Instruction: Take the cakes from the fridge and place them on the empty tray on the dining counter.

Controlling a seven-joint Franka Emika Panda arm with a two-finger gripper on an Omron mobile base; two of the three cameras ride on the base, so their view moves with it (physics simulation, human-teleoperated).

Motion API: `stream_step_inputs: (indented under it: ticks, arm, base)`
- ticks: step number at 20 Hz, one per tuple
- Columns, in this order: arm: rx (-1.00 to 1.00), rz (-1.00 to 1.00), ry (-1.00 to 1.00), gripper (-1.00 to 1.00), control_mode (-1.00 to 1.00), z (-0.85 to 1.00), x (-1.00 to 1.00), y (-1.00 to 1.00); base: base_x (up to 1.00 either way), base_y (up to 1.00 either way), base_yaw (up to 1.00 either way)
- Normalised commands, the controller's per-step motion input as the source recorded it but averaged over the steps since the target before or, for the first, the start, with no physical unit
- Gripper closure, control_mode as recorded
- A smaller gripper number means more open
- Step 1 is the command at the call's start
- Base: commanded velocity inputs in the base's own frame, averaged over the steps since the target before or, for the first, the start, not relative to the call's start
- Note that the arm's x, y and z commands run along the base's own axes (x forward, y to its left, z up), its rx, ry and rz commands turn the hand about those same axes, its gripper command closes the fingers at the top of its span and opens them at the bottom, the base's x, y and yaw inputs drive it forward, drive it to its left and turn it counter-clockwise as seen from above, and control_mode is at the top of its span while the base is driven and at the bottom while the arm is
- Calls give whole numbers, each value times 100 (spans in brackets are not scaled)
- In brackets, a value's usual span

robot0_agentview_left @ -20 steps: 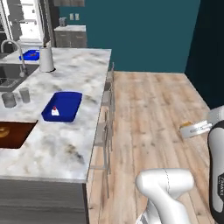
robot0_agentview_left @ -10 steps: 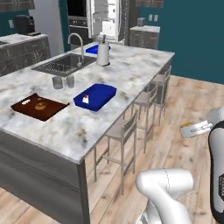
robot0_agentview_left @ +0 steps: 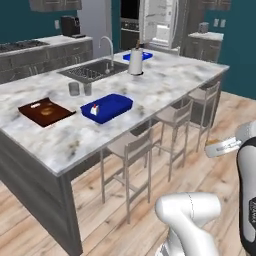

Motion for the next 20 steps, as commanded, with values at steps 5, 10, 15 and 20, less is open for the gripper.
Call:
stream_step_inputs:
  ticks: [5, 10, 15, 20]
  arm:
    - [0, 0, 0, 100, 100, 0, 0, 0]
    - [0, 0, 0, 100, 100, 0, 0, 0]
    - [0, 0, 0, 100, 100, 0, 0, 0]
    - [0, 0, 0, 100, 100, 0, 0, 0]
  base:
    - [21, -52, 37]
    - [38, -70, 41]
    - [15, -98, 39]
    - [29, -44, 46]
